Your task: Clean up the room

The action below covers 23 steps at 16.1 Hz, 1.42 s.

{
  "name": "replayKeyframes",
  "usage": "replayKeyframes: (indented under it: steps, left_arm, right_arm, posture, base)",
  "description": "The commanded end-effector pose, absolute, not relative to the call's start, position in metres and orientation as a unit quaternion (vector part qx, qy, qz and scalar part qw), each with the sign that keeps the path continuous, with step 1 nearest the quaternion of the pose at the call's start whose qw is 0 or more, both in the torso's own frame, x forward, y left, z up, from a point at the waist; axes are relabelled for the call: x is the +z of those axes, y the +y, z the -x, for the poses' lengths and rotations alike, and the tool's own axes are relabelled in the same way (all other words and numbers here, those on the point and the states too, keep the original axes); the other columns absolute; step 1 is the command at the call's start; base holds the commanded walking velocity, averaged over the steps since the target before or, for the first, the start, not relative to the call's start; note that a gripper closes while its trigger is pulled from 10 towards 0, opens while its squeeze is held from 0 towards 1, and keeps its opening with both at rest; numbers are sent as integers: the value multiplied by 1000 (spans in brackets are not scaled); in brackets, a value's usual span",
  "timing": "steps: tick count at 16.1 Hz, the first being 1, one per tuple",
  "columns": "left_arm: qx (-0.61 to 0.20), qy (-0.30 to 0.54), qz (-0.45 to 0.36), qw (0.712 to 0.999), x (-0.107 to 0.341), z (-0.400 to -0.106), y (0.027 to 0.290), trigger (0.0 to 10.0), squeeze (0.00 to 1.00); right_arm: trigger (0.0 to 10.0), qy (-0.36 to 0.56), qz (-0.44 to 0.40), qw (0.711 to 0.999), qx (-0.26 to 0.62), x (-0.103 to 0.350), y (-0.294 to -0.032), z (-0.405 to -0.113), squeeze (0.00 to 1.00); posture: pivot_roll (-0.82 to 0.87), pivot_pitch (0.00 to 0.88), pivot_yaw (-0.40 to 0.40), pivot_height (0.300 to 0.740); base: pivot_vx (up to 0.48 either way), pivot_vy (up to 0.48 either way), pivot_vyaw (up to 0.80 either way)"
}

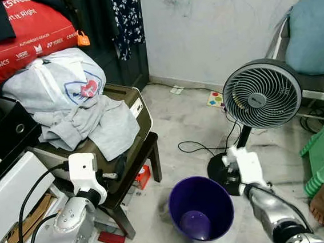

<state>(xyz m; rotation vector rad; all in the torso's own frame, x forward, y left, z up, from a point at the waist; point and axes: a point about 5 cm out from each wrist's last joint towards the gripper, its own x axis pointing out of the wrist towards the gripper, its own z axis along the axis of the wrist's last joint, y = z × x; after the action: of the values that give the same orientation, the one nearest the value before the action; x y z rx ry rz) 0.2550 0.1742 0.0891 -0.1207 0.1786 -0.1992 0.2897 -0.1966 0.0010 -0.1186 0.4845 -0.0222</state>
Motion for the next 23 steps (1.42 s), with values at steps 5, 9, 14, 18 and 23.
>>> replayKeyframes:
  steps: [5,9,14,18,23]
  left_arm:
    - [-88,76,70,991,96,-252,171,10000,0]
    - [-93,72,78,990,98,-254,168,10000,0]
    - [-101,68,84,989,102,-255,164,10000,0]
    - [-96,65,84,990,102,-255,166,10000,0]
    - [-97,66,85,989,102,-256,165,10000,0]
  right_arm:
    - [10000,93,41,995,-14,62,-202,-304,0]
    - [10000,54,35,998,7,81,-195,-288,0]
    - [10000,51,18,998,11,86,-190,-276,0]
    - [10000,54,16,998,15,96,-186,-267,0]
    - [10000,77,18,997,15,95,-187,-264,0]
  posture:
    - [-75,0,17,740]
    - [-97,0,21,740]
    - [-98,0,24,740]
    - [-101,0,16,740]
    - [-103,0,13,740]
  base:
    - [0,0,0]
    - [0,0,0]
    - [0,0,0]
    - [0,0,0]
    - [0,0,0]
